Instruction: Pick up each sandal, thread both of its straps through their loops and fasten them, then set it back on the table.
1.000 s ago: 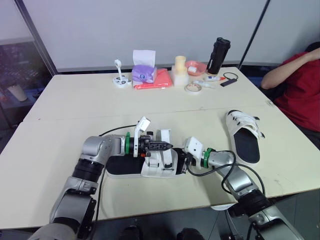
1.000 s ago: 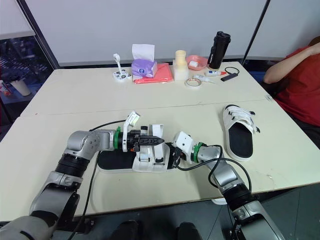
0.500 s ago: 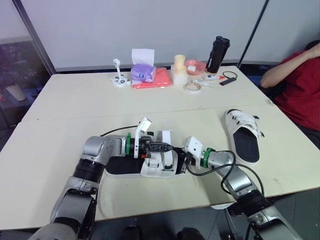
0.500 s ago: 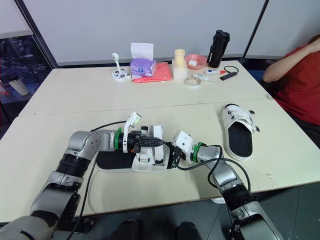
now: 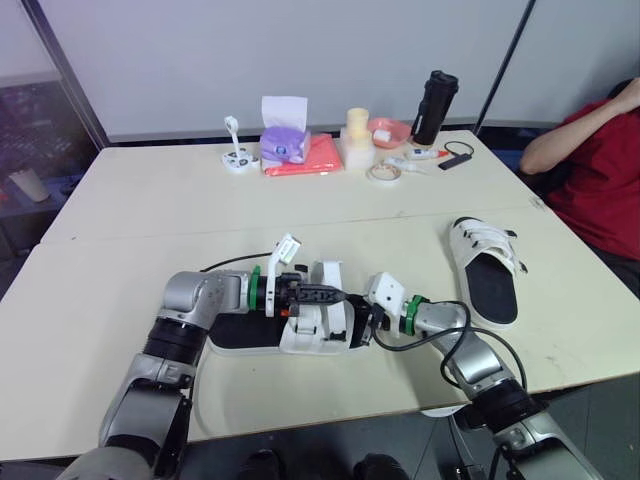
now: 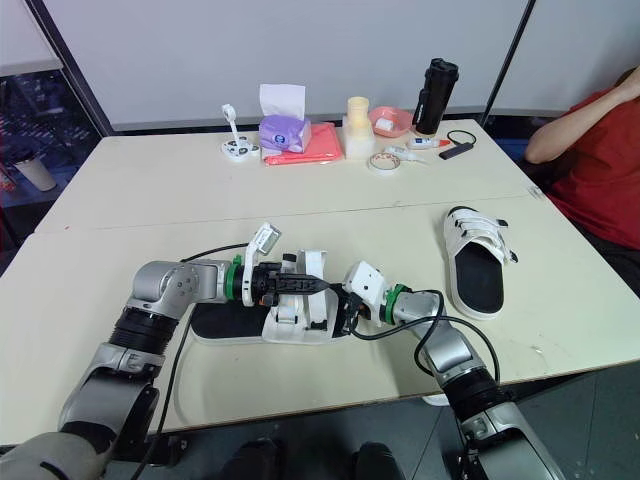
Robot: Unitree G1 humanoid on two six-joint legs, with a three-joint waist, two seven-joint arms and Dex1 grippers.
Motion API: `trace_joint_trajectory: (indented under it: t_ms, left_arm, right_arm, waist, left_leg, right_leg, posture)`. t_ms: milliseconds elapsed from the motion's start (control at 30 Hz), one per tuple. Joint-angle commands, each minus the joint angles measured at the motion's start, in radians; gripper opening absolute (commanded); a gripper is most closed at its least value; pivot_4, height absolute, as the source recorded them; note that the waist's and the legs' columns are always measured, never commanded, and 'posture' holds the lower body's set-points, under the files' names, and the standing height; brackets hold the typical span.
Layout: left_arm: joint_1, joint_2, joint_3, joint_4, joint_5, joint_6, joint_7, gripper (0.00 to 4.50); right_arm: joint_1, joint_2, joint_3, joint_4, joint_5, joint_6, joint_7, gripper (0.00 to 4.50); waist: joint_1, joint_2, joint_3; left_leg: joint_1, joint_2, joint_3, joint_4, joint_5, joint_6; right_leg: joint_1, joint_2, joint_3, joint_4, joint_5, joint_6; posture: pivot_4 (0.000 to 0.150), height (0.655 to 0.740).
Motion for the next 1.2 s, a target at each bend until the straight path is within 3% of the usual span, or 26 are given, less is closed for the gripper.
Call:
trace_joint_trajectory:
  t_ms: [33,200,833,1200]
  left_arm:
    - [0.019,0.023,-0.055,-0.054,0.032,-0.041,-0.031,0.04]
    - [0.054,0.087,-0.183,-0.097,0.146,-0.187,-0.096,0.04]
    - [-0.021,0.112,-0.209,-0.187,0.235,-0.398,-0.206,0.04]
    - [-0.055,0.119,-0.221,-0.098,0.332,-0.539,-0.229,0.04]
  right_arm:
    - [0.068,-0.015,0.051,0.142,-0.096,0.087,-0.026,0.00]
    - [0.066,-0.014,0.051,0.146,-0.097,0.084,-0.027,0.00]
    - [0.063,-0.006,0.049,0.153,-0.096,0.081,-0.032,0.00]
    - [0.063,-0.003,0.049,0.155,-0.095,0.083,-0.033,0.00]
  waist:
    - [0.000,0.000,0.000]
    - [0.000,0.001,-0.001]
    - [-0.001,0.001,-0.001]
    - [-0.001,0.001,0.000]
  left_leg:
    - [0.000,0.000,0.000,0.000,0.000,0.000]
    - [0.000,0.000,0.001,0.000,0.000,0.000]
    - [-0.001,0.001,0.000,-0.001,0.000,0.000]
    - [-0.001,0.001,0.000,-0.001,0.000,0.000]
  right_leg:
    - [0.000,0.000,0.000,0.000,0.000,0.000]
    - [0.000,0.000,0.001,0.000,0.000,0.000]
    - [-0.002,-0.004,0.002,0.000,0.000,-0.001]
    - [-0.003,-0.004,0.003,0.000,0.000,-0.001]
  posture:
    - [0.150,0.7400]
    - [0.150,0.7400]
    - [0.150,0.7400]
    - [0.150,0.7400]
